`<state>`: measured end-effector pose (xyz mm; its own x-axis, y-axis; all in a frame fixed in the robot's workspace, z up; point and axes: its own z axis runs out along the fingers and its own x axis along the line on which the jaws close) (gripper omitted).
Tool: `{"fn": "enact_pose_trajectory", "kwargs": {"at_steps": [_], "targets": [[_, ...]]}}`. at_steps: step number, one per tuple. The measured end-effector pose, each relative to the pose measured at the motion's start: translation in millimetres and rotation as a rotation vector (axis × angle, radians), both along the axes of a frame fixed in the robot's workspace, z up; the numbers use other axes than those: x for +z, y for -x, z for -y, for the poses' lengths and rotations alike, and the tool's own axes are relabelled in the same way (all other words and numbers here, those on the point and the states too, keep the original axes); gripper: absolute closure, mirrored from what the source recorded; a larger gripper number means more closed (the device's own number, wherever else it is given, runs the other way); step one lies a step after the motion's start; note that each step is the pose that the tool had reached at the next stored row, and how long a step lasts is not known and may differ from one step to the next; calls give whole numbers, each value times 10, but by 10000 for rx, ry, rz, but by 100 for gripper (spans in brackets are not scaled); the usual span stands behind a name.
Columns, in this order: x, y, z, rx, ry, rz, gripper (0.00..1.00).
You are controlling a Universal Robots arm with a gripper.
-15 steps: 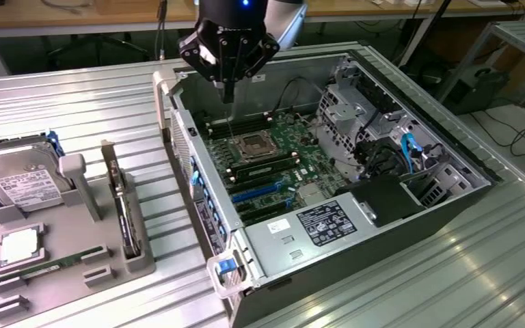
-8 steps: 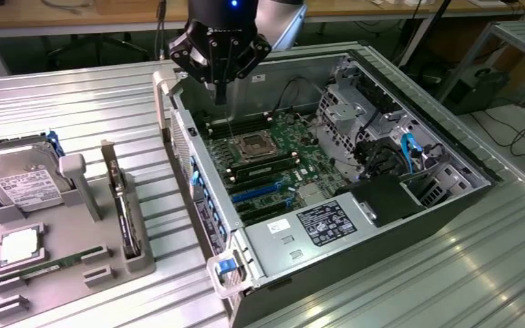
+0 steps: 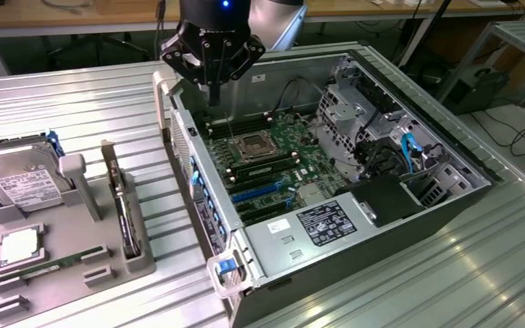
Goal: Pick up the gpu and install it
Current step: 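Reach for the gpu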
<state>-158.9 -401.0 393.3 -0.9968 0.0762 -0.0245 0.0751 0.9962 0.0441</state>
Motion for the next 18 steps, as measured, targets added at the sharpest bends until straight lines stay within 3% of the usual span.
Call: {"fn": "enact_pose_trajectory", "kwargs": {"at_steps": [18], "targets": [[0, 187, 12, -1, 0, 0, 89]]}}
